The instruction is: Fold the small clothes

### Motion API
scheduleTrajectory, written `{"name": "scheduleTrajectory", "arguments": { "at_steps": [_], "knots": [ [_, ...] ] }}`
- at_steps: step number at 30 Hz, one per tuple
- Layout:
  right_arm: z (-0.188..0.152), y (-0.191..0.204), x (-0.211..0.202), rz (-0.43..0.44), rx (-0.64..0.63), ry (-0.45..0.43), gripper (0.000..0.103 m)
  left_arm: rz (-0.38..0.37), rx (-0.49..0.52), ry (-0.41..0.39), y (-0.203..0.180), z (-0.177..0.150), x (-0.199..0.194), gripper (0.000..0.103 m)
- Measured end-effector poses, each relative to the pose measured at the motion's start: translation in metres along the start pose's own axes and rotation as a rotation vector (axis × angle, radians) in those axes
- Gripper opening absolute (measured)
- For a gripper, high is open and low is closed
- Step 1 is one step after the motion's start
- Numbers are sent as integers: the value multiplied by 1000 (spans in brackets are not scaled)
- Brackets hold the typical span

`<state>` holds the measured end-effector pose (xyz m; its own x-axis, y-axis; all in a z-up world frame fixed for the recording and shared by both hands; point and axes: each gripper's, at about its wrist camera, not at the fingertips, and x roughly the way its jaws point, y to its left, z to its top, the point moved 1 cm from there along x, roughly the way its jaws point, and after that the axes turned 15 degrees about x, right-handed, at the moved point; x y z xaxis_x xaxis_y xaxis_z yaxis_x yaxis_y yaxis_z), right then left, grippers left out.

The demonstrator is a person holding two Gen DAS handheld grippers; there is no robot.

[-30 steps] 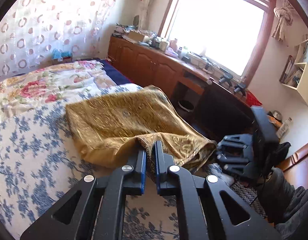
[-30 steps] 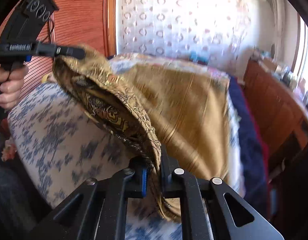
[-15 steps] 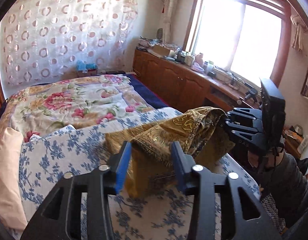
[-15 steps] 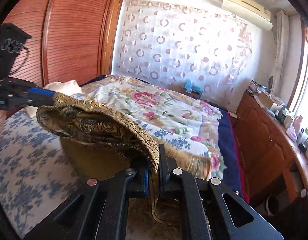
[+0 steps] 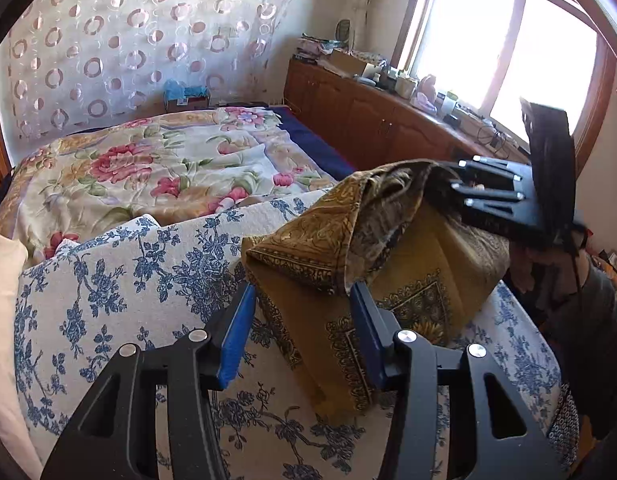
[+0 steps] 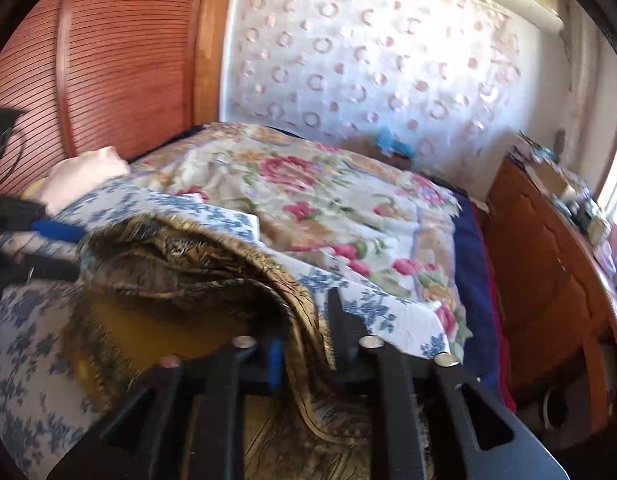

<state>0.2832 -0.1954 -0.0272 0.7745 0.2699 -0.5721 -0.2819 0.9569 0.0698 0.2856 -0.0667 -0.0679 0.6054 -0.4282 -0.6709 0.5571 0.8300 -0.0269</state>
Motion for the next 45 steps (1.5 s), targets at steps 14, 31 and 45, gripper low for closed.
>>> {"name": "scheduleTrajectory", "arguments": {
  "at_steps": [14,31,45],
  "knots": [
    [7,-27,-73,-104,116,-118,59,23,-31,56,9,-8,20,50],
    [1,-53,-53,-119,235,91,60,-8,6,61,9,5,33,73],
    [3,-69,-43,5,367,148,71,-50,-81,141,21,3,69,73]
  ]
}}
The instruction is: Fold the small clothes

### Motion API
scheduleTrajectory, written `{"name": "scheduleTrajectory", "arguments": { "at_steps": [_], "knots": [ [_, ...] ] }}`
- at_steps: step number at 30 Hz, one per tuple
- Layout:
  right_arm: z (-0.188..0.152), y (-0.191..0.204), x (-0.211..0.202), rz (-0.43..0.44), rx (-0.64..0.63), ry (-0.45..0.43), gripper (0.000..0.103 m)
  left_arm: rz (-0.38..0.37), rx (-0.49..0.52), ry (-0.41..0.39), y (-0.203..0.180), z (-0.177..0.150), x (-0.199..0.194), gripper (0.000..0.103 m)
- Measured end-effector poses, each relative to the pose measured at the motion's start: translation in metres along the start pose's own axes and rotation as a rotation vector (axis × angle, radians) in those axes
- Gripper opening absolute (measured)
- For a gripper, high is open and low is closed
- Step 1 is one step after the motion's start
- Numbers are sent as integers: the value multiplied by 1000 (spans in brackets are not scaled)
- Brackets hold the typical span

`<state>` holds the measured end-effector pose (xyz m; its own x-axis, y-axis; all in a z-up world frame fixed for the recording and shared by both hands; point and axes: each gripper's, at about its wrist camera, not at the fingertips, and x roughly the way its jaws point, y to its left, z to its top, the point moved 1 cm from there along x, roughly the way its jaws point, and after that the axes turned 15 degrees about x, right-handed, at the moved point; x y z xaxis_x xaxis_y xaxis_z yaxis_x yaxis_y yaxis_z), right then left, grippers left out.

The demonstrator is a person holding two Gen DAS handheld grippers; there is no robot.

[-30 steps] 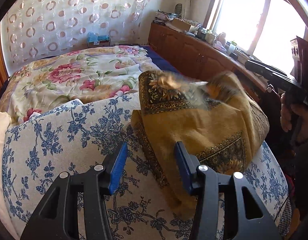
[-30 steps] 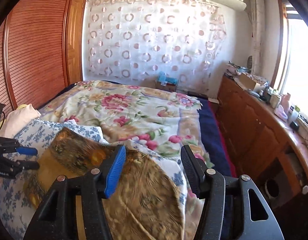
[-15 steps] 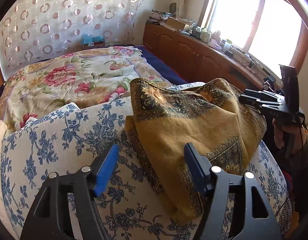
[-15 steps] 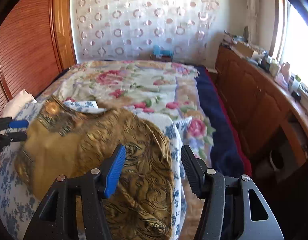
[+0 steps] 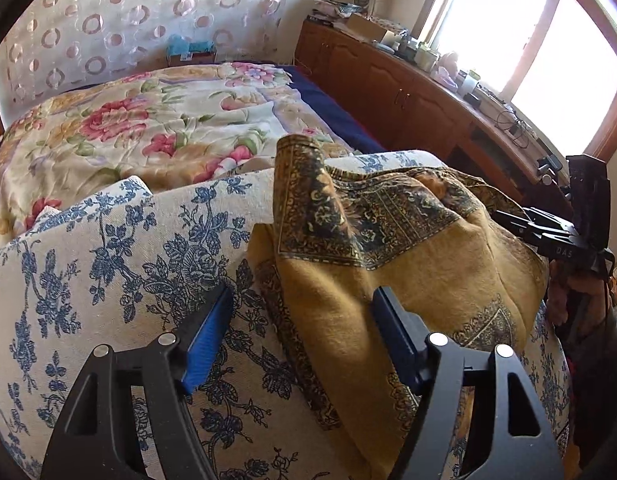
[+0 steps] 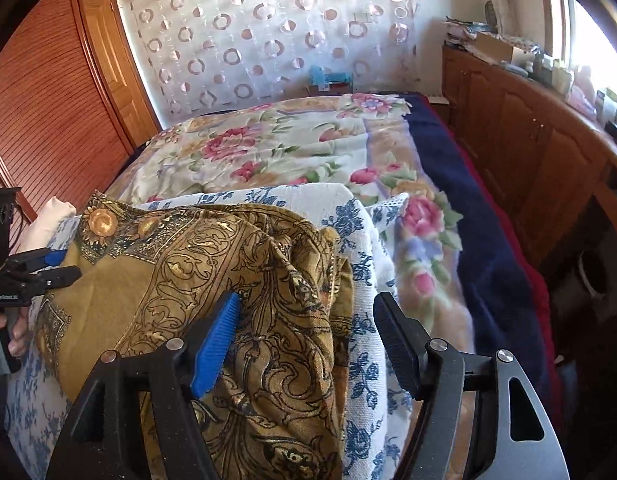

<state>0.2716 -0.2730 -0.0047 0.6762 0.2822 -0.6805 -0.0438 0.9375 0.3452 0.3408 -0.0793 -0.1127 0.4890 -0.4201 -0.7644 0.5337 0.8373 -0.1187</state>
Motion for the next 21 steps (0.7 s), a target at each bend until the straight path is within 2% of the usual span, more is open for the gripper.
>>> {"name": "scheduleTrajectory", "arguments": {
  "at_steps": [4,5,7,9,11,12,14,16,21],
  "knots": [
    [-2,-3,4,23,-2,12,63,-5,0,-9,0,1,0,73],
    [-3,-3,5,28,-3,16,60,-11,1,-12,0,1,1,70],
    [-5,-4,11,36,0,25,58,-59,-1,-24,-2,0,1,51],
    [-5,-4,14,40,-2,32,54,-58,16,-26,-5,1,2,46],
    [-5,-2,16,63,-2,46,39,-67,20,-31,-8,1,2,33],
    [-5,-2,17,74,-3,53,37,-70,20,-34,-8,2,1,30],
    [-6,1,17,79,-20,55,24,-71,21,-43,-10,2,-2,17],
    [-6,5,15,66,-44,42,20,-74,28,-60,-10,4,-7,12],
    [-7,12,1,53,-77,-42,16,-80,59,-128,-22,5,-33,8]
  ]
}}
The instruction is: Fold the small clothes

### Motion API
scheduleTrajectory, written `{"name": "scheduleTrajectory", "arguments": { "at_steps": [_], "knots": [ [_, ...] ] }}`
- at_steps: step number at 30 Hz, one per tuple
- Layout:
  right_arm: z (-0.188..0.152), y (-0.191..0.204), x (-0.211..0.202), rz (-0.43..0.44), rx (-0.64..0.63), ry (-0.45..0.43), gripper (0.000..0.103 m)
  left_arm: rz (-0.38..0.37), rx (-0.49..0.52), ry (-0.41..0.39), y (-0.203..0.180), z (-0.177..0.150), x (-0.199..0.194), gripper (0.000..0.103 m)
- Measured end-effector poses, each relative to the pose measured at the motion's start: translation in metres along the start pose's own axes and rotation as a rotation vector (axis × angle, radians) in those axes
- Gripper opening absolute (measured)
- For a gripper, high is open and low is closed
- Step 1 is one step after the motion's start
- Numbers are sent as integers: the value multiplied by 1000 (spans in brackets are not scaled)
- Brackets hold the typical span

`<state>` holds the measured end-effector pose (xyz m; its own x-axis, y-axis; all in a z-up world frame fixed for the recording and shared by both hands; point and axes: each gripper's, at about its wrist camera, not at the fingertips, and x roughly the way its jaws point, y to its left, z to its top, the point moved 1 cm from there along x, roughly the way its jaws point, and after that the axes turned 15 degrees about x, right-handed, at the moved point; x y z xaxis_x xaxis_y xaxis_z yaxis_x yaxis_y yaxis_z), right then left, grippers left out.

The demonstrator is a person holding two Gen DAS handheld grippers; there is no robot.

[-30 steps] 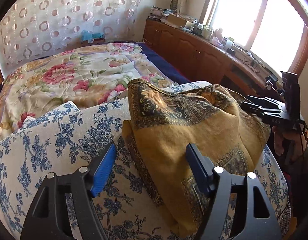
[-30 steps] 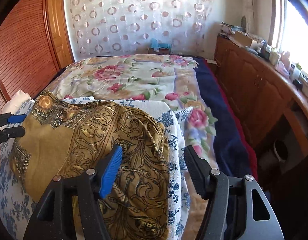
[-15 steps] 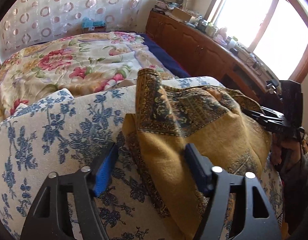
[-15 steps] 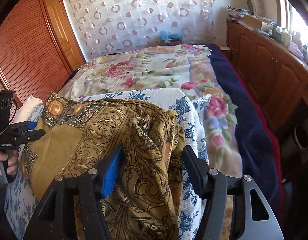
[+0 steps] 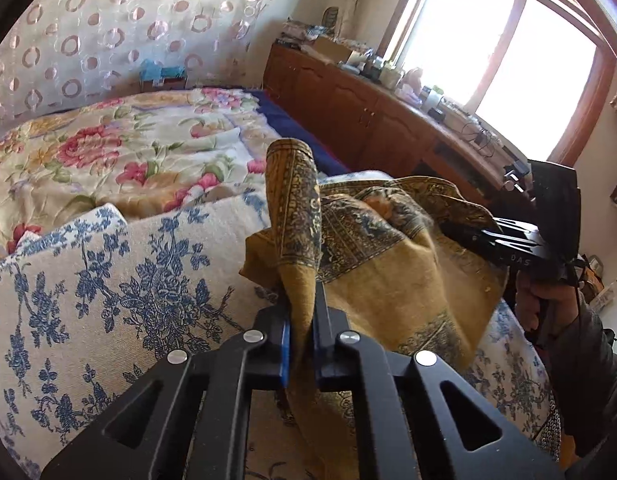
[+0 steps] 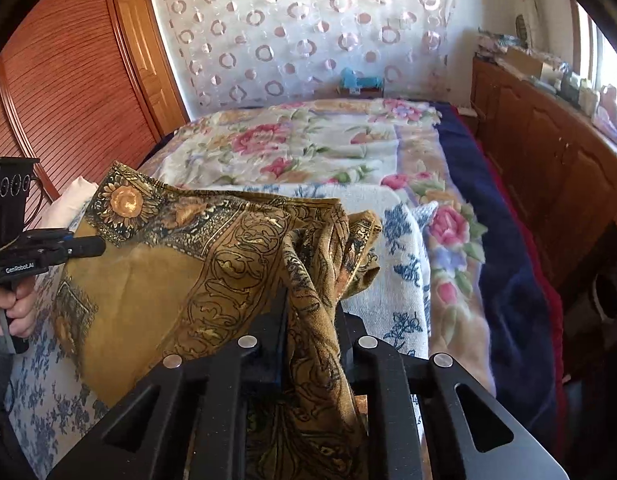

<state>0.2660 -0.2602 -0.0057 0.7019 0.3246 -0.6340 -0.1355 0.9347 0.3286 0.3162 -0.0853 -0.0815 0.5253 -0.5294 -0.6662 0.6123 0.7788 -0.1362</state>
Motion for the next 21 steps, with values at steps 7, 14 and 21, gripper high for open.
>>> {"name": "scheduleTrajectory", "arguments": {
  "at_steps": [7,14,21],
  "knots": [
    [3,22,-32,9,-49,-123,14,16,38,-96,-16,6,-43,8],
    [-3,45,-40,43,-98,-178,14,63,27,-168,-11,2,-85,8],
    [-1,83,-30,102,-188,-208,14,158,13,-218,6,-15,-133,8]
  ]
}}
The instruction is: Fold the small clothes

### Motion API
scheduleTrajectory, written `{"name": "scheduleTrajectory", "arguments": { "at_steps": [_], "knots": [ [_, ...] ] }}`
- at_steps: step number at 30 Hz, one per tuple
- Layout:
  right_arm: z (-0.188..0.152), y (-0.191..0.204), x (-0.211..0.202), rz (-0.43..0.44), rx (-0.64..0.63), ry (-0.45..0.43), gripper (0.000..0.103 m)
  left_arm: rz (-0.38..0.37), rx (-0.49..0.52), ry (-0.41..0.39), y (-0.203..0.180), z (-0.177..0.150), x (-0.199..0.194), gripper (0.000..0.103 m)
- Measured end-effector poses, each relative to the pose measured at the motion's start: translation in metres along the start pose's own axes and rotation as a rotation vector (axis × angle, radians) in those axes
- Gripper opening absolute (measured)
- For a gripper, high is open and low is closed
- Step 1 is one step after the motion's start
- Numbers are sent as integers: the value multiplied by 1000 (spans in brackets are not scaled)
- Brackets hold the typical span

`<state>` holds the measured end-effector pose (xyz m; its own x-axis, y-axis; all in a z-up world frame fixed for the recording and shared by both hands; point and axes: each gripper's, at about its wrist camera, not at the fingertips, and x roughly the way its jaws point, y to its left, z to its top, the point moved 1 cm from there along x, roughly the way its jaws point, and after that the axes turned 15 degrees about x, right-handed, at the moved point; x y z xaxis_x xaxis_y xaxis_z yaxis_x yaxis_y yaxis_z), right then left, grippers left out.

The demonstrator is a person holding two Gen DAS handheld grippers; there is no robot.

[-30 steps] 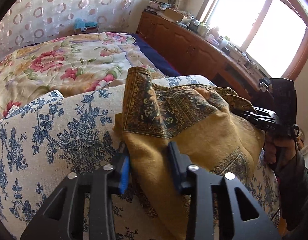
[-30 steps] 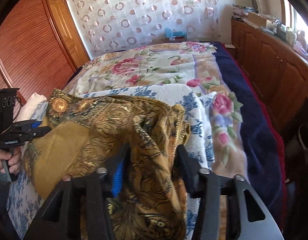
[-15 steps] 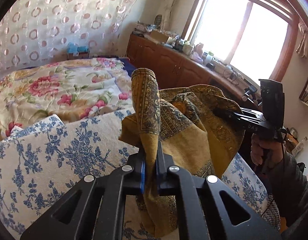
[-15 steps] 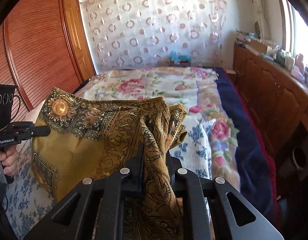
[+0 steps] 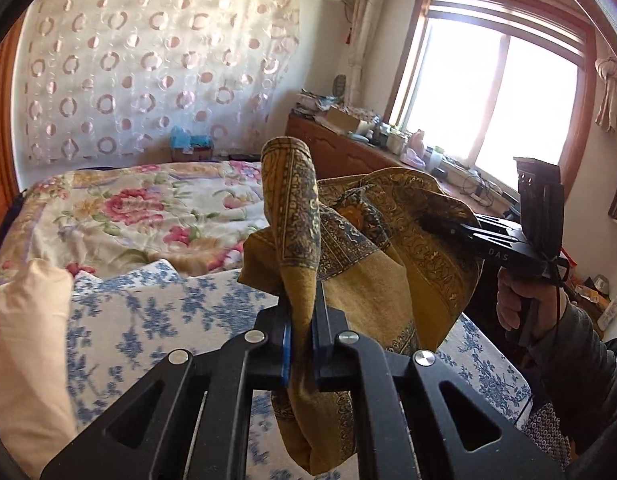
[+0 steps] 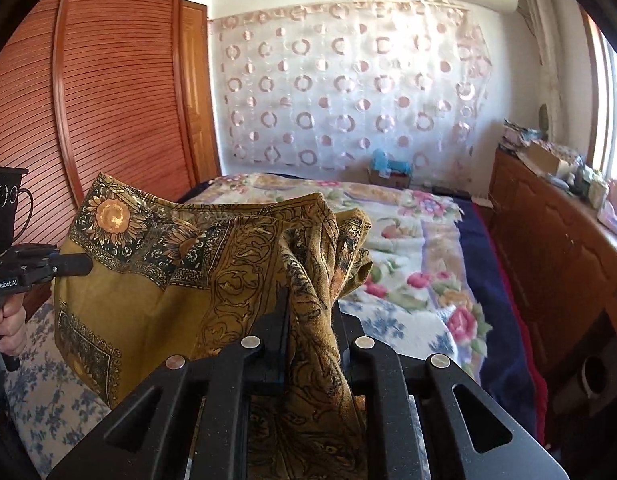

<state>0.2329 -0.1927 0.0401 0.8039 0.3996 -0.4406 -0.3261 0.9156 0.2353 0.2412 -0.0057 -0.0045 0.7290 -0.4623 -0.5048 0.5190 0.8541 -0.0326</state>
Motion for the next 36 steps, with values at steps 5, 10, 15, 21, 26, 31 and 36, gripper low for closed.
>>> {"name": "scheduleTrajectory", "arguments": {
  "at_steps": [5,10,15,21,26,31,36],
  "knots": [
    [10,20,32,62,-60,-6,14,88,-35,-32,26,-13,-38,8],
    [25,49,64,133,-147,-6,14,181,-77,-63,54,-33,-74,8],
    [45,92,104,206,-250,14,14,274,-154,-96,90,-63,-108,8],
    [64,141,156,289,-393,32,14,371,-260,-116,126,-101,-129,8],
    [66,181,213,316,-494,68,14,419,-362,-77,147,-142,-122,8],
    [59,219,277,338,-578,132,14,431,-419,-34,153,-173,-107,8],
    [67,214,314,355,-477,176,22,461,-427,2,149,-183,-101,8]
  ]
}}
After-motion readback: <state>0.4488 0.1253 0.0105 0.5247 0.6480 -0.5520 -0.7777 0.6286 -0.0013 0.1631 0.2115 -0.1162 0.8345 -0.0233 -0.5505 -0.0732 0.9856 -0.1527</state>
